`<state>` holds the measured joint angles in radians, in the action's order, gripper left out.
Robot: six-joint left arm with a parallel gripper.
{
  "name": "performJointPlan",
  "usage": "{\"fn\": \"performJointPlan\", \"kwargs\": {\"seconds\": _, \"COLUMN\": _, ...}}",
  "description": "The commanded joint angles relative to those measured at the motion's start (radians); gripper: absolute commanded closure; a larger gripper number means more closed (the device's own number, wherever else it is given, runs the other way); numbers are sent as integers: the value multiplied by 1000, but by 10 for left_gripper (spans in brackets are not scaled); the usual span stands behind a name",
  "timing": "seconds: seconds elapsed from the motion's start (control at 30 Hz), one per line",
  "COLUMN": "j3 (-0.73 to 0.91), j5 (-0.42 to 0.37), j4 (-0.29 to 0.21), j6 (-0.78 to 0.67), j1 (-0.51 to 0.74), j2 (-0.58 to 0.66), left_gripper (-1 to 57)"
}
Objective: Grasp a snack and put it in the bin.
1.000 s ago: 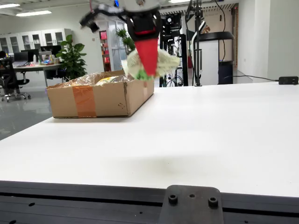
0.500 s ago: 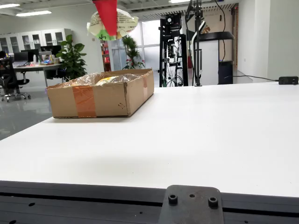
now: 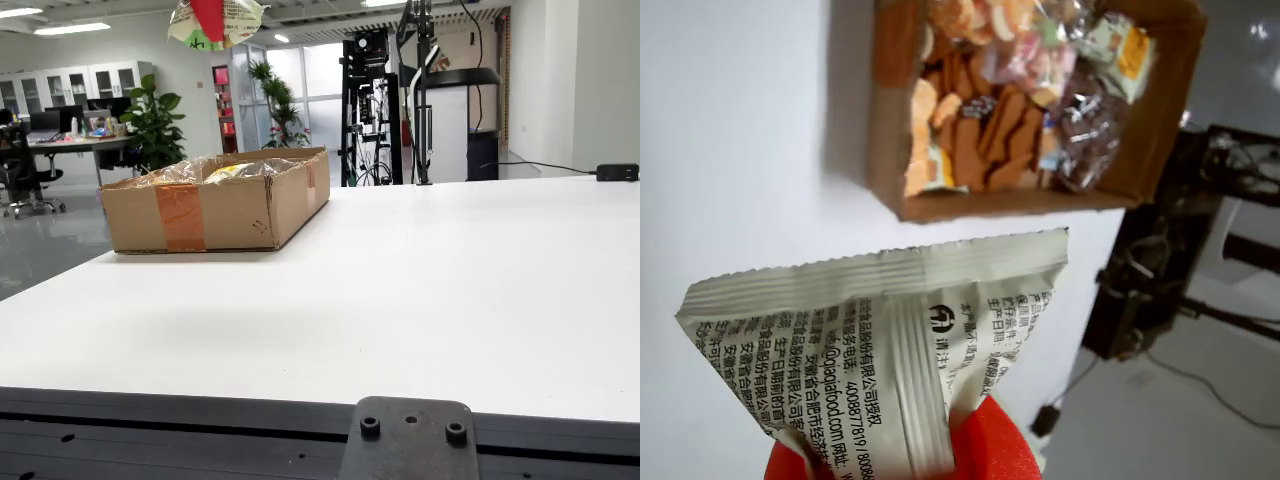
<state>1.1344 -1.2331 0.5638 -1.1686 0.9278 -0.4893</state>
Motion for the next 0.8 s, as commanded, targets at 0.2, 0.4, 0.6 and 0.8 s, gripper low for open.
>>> {"fn": "performJointPlan", "kwargs": {"seconds": 0.2, "j3": -149, "j5": 60, "j4": 14, "j6": 151, "j1": -117, "j2": -81, "left_gripper": 425}}
{"fn": "performJointPlan", "kwargs": {"seconds": 0.4, "j3": -220, "j5": 114, "j4": 17, "j6": 196, "j1": -202, "j2": -115, "left_gripper": 425}}
{"fn": "performJointPlan", "kwargs": {"seconds": 0.6, "j3": -286, "j5": 191, "j4": 17, "j6": 226, "j1": -283, "j2": -145, "left_gripper": 424}}
{"fn": "performJointPlan", "kwargs": {"seconds": 0.8, "j3": -437, "j5": 229, "j4": 17, "j6": 286, "j1": -339, "j2": -230, "left_gripper": 423}}
